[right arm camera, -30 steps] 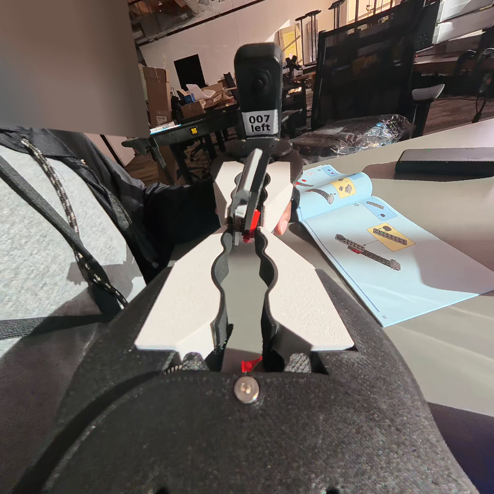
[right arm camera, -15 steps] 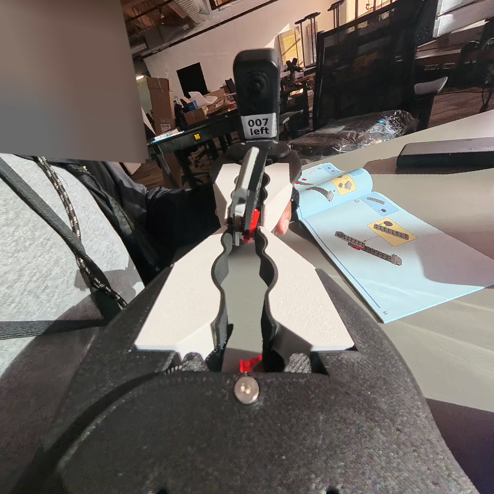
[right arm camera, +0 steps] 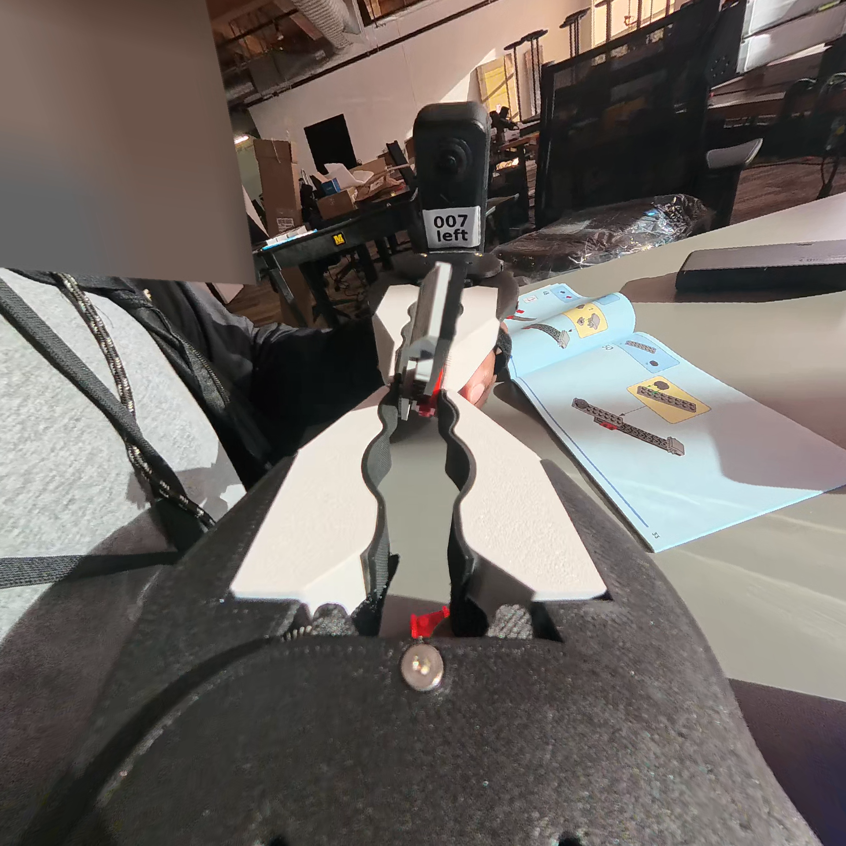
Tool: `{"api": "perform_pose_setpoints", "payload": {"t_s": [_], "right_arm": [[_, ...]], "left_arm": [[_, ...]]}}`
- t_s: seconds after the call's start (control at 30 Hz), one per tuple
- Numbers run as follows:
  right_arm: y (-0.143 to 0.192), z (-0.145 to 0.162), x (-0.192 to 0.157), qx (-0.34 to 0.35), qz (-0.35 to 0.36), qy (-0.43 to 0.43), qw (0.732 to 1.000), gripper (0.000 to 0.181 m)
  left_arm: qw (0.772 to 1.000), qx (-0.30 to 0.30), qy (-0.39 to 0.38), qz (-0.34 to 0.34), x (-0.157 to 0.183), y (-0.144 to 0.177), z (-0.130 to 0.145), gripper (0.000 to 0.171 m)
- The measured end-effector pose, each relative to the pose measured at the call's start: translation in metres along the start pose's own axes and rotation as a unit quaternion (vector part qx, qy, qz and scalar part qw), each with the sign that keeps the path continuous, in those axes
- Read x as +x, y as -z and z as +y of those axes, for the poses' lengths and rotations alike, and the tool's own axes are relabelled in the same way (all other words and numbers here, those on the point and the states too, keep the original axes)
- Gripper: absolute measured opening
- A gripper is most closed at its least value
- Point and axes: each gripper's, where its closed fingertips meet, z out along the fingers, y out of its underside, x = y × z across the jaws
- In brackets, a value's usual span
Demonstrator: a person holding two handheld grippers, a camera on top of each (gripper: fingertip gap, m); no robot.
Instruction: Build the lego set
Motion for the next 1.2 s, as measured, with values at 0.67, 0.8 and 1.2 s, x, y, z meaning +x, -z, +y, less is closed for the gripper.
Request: {"api": "perform_pose_setpoints", "payload": {"t_s": [0.67,0.8,1.2], "right_arm": [[0.001,-0.008,0.004,0.029,0.035,-0.020,0.999,0.018],[0.001,-0.009,0.003,0.031,0.046,0.000,0.998,0.018],[0.001,-0.011,0.002,0.037,0.050,0.009,0.998,0.017]], "left_arm": [[0.998,-0.021,-0.040,-0.035,-0.003,-0.002,-0.001,0.018],[0.999,-0.021,-0.037,-0.032,-0.002,-0.002,-0.001,0.018],[0.999,-0.015,-0.032,-0.025,0.000,-0.003,-0.003,0.017]]}}
